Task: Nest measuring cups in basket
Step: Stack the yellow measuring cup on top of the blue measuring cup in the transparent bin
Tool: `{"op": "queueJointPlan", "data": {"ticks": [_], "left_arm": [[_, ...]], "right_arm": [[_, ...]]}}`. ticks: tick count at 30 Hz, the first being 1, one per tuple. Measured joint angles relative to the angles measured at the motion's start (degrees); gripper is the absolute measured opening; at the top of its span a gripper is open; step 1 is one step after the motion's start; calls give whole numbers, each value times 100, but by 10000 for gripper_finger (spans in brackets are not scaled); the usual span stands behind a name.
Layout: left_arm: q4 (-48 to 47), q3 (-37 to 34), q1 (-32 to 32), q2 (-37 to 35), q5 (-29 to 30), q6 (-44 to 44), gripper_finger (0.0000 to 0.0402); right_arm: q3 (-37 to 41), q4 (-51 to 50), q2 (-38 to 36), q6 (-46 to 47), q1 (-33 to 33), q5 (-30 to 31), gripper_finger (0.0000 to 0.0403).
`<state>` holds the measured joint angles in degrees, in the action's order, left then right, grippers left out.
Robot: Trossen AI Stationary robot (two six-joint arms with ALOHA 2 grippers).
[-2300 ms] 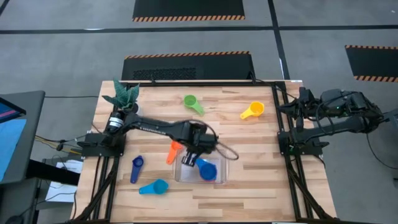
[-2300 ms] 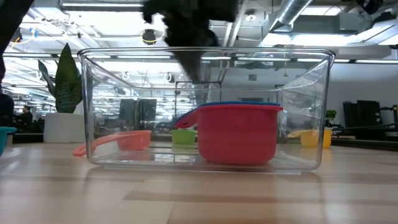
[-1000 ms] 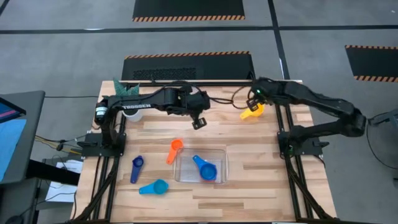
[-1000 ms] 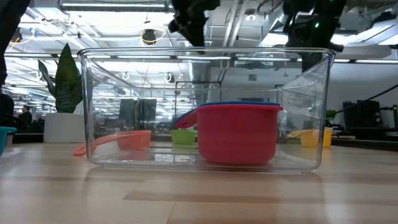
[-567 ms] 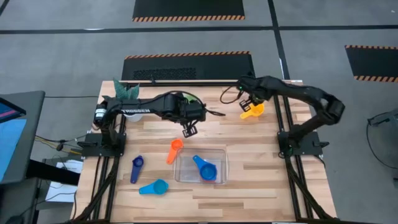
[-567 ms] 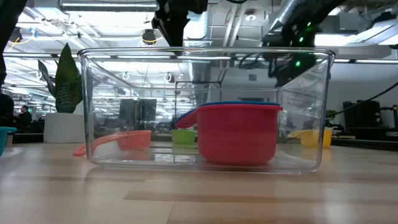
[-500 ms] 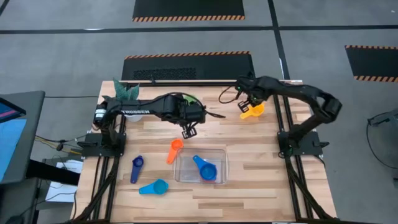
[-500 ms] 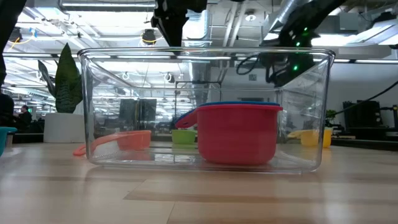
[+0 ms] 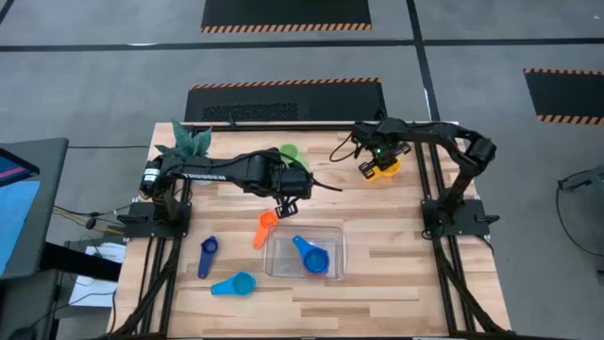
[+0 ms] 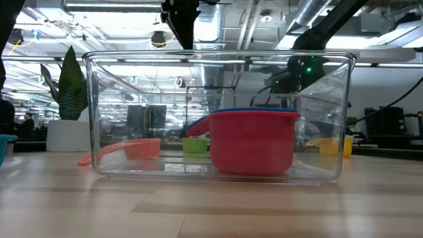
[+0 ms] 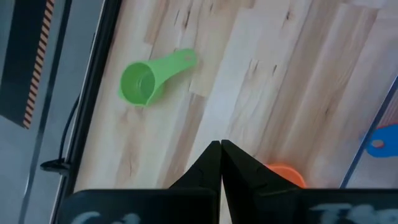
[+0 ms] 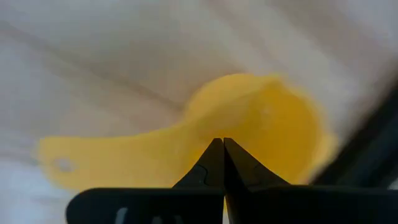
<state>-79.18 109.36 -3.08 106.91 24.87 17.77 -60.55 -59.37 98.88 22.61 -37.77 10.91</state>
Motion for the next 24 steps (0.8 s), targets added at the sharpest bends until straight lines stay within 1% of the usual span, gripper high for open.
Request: {"op": "queueJointPlan", "data": {"ticks": [4,7,14,18,21,24], "left_arm": [[2,0,-25,0,64,-45,0],[4,0,-25,0,142,-64,0],[49,0,-25,0,148,-207,0],[66,0,-23,0,152,-207,0],[66,0,-23,0,150,-209,0],[63,0,-23,0,150,-204,0]], "right_arm": [[0,230,109,71,234,-413,13],[0,416,94,104,511,-880,14],[-5,1165,-110,437,1298,-1919,15],[-237,1539,-254,456,1690,-2549,14],[-522,1622,-470,450,1917,-2760,14],[-779,1573,-803,404,2121,-2766,16]]}}
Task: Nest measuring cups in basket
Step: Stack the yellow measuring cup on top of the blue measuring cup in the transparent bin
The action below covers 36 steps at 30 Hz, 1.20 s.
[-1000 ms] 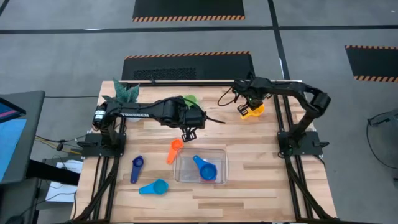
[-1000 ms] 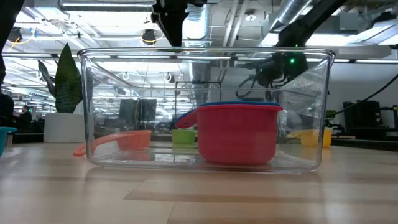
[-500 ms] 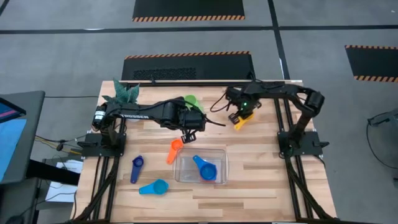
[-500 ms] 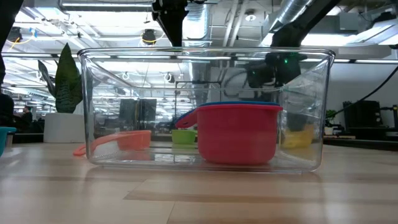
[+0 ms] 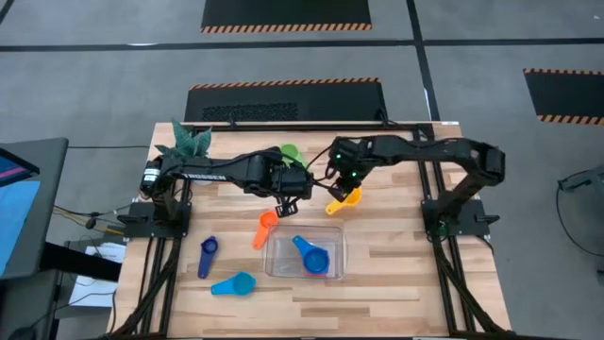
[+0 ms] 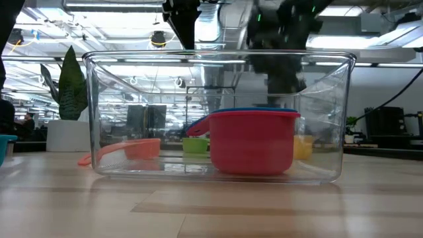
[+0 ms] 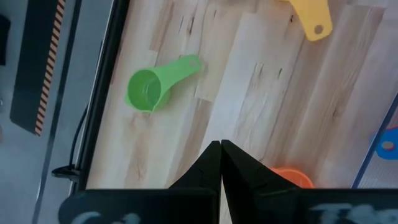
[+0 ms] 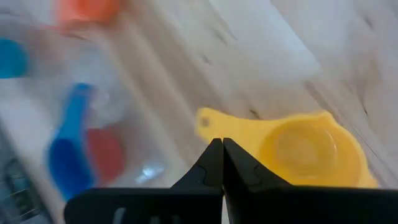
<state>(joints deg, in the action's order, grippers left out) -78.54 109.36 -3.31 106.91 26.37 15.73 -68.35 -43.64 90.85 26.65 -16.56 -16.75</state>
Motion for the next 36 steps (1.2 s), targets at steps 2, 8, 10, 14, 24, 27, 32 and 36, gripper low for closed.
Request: {"op": "queueJointPlan", "data": {"ticks": [2,8,10,14,24,27,32,36], "left_arm": [[-12,0,-1,0,0,2,0],[-263,0,-86,0,-39,67,0],[-388,0,-123,0,-42,68,0],[-262,-53,-154,0,-45,-10,0],[2504,-1163,-23,20,-1280,-623,0],[3452,-1356,91,9,-1774,-171,0],[4829,-1447,245,8,-1851,320,0],[5613,-1445,391,134,-1860,293,0]], "right_arm": [[-178,-189,-279,-15,89,3,16],[-520,-1058,-1342,-205,248,81,16],[-584,-1349,-1772,-157,358,299,18],[-596,-1766,-2671,-114,715,979,19],[-531,-2315,-4683,936,2056,4284,19],[-503,-2360,-5194,936,2395,5153,21],[-500,-2363,-5917,704,2656,5463,21],[-325,-2320,-6320,627,2719,5444,21]]}}
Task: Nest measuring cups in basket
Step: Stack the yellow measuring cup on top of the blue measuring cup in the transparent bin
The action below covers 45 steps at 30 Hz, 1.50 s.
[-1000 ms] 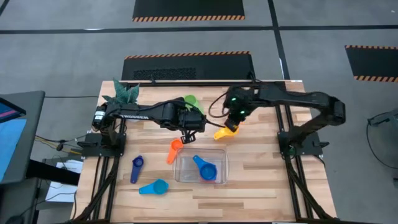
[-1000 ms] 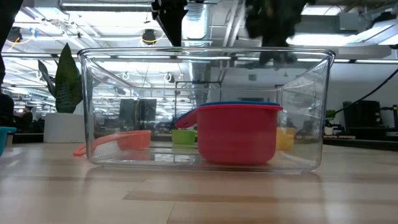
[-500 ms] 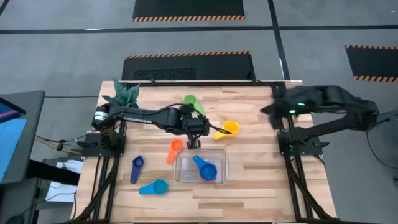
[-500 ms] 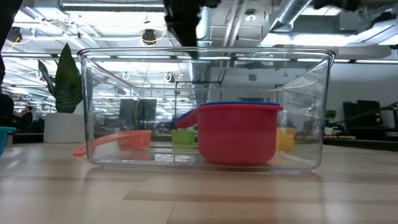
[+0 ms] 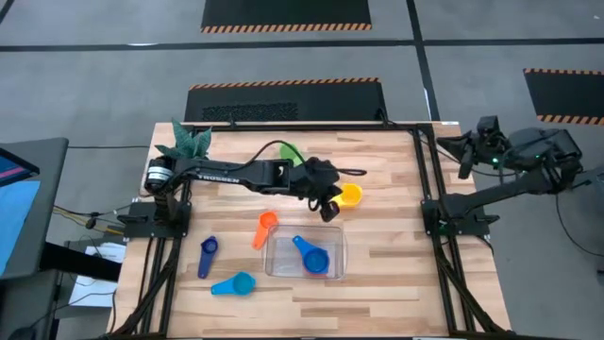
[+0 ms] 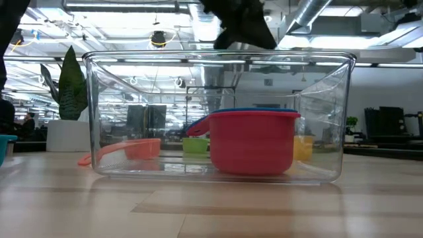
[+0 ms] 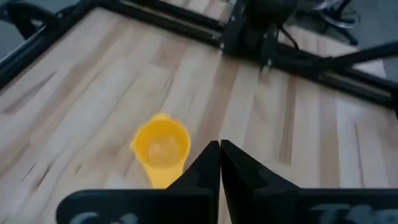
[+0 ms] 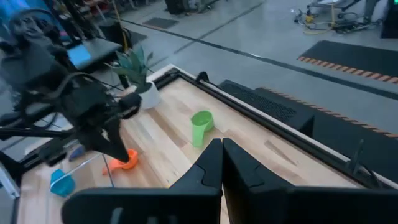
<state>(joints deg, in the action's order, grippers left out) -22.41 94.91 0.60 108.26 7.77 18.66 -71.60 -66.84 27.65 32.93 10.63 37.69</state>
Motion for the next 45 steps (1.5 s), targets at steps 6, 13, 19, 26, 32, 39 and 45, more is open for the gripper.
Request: {"op": "queueJointPlan", "data": {"ticks": [6,13,19,26,32,39,45], "left_arm": [[1303,8,331,556,-521,207,0],[1762,603,459,1335,-1691,69,11],[1477,1578,468,2111,-1953,186,65],[-642,3156,492,2802,-2043,-191,142],[-1715,3633,415,2898,-1040,-1082,184],[-1932,3567,290,2994,-837,-1410,195],[-1944,3543,255,3198,-718,-1519,196]], "right_arm": [[467,-12,-453,96,-5,-42,24],[842,-20,-695,155,-7,-80,24],[873,-21,-715,157,-4,-199,26],[873,-81,-716,143,-4,-369,26],[873,-327,-715,113,-7,-378,27],[873,-438,-714,113,-7,-391,27],[873,-438,-718,113,-7,-401,26]]}}
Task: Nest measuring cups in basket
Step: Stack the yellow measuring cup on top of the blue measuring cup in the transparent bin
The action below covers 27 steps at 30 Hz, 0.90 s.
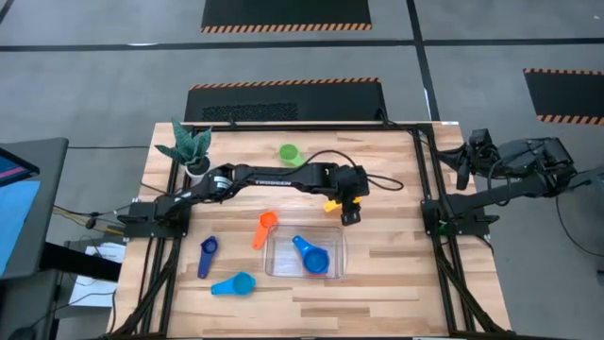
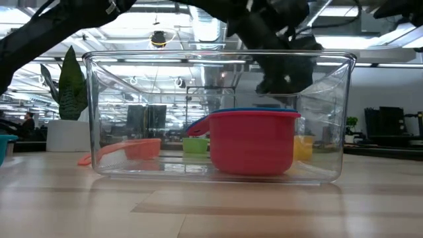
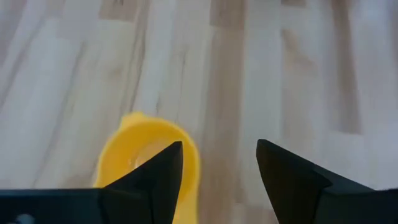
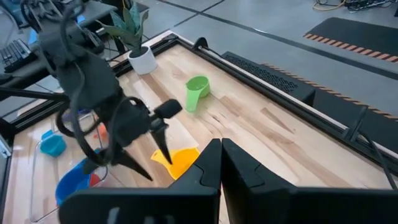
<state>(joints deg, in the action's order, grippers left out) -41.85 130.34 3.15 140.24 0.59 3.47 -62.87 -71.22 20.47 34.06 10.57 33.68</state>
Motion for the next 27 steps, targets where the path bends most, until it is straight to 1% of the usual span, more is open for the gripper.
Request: {"op": "queueJointPlan", "data": {"ticks": [3,5,7,9,11,14,18,21,23,25,27], "left_arm": [[-259,-36,1,97,183,-89,196],[-54,-8,5,196,244,-134,196],[-230,-22,7,216,233,-123,196],[-169,-18,7,330,208,-118,196],[-304,-25,10,430,185,-108,196],[-295,-54,12,460,202,-90,196],[-264,-90,9,434,524,-114,187],[-219,-16,22,432,578,-209,162],[-246,-15,27,421,583,-325,137],[-321,-20,27,422,591,-438,104],[-348,-21,23,423,590,-537,63]], "right_arm": [[0,2,3,0,2,-83,24],[0,1,4,1,1,-93,23],[0,2,4,0,0,-93,23],[-2,2,3,0,0,-95,24],[-2,2,3,0,0,-100,26],[-2,1,4,0,1,-107,26],[-2,2,4,0,0,-110,24],[-2,0,2,0,0,-110,23],[-2,0,2,0,0,-110,23],[-2,2,2,0,0,-110,25],[-2,2,2,0,0,-110,26]]}}
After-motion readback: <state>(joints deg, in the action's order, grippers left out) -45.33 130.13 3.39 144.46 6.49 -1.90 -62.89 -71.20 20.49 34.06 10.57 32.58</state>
